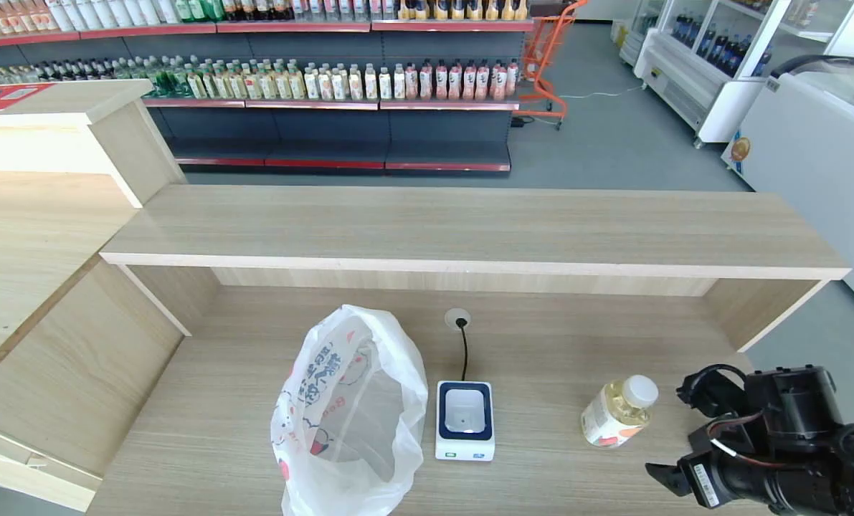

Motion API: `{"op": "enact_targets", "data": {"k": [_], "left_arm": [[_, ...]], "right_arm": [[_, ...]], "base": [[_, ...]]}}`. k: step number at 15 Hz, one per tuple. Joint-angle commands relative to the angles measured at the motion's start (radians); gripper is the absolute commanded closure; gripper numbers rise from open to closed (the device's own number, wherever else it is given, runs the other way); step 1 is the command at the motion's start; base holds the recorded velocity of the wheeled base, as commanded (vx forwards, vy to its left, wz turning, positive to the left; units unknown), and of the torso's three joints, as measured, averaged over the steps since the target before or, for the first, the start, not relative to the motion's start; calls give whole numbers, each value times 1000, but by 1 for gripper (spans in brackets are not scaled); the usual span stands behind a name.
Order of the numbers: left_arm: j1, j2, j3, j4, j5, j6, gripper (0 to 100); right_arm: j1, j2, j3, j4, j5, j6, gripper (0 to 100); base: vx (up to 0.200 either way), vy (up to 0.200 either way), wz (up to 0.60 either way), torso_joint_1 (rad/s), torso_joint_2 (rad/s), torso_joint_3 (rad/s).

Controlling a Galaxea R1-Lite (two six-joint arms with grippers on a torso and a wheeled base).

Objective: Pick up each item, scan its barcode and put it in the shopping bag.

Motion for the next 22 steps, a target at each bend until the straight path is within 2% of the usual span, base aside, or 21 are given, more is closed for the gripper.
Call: {"op": "enact_targets", "data": {"k": [1, 4, 8, 13, 18, 22], "left_arm": [[0, 0, 0, 0, -1, -1, 0], [0, 0, 0, 0, -1, 0, 0], [0, 0, 0, 0, -1, 0, 0], [0, 0, 0, 0, -1, 0, 0], [0, 0, 0, 0, 1, -1, 0], [0, 0, 0, 0, -1, 0, 0]], "right_arm": [[27, 220, 3, -176, -8, 68, 0], [100, 344, -5, -410, -11, 170, 0], [123, 454, -31, -564, -80, 168, 0], [171, 553, -65, -750, -90, 163, 0], [177, 605, -128, -830, -137, 114, 0], [177, 617, -137, -854, -137, 108, 0]], "base": [[0, 0, 0, 0, 0, 0], [0, 0, 0, 0, 0, 0], [0, 0, 0, 0, 0, 0], [0, 0, 0, 0, 0, 0], [0, 0, 0, 0, 0, 0], [0, 0, 0, 0, 0, 0]]}}
